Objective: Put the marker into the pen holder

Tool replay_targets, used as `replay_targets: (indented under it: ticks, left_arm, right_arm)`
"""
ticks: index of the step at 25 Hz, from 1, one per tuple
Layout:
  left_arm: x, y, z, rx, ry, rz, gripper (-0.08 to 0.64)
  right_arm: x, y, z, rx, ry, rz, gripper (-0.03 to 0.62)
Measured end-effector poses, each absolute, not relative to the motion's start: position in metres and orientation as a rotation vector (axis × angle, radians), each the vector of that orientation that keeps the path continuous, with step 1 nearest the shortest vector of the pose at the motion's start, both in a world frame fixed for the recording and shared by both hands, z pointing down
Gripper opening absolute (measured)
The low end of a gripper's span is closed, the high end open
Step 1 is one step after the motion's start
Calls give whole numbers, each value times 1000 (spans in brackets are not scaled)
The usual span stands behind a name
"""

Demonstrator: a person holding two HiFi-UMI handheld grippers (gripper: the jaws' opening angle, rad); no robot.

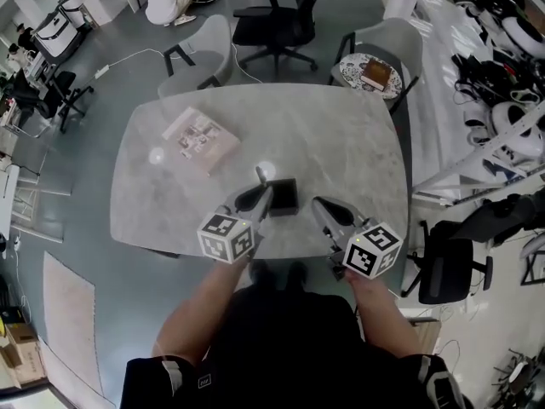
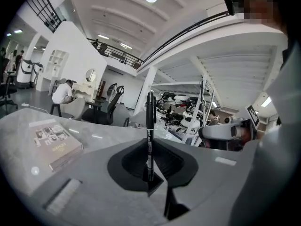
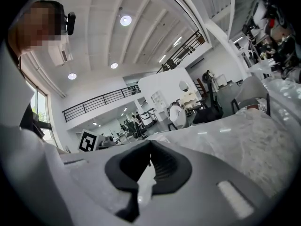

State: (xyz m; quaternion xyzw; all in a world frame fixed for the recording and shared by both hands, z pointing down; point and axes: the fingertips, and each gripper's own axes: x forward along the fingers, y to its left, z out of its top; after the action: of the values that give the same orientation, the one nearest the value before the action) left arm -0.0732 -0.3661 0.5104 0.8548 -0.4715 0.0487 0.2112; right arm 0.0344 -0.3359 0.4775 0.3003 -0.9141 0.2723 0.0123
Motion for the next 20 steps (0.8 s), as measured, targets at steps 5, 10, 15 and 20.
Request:
replay_targets:
  ticks: [5,10,15,20]
  left_arm:
    - [-76,-388,533,2395,-1269,200,42]
    - [-81,-398,563,2405,-1238,287,43]
    - [-85,-404,570,2432,-1205,284,46]
    - [-78,-407,567,2422,-1161,237,41]
  right_arm:
    - [26,-343,480,981,-2817,842,3]
    - [26,-342,479,1021,-2781,821,3]
    - [22,-342,480,1046,-2754,813,3]
    - [17,-340,482,1052,-2737,819,3]
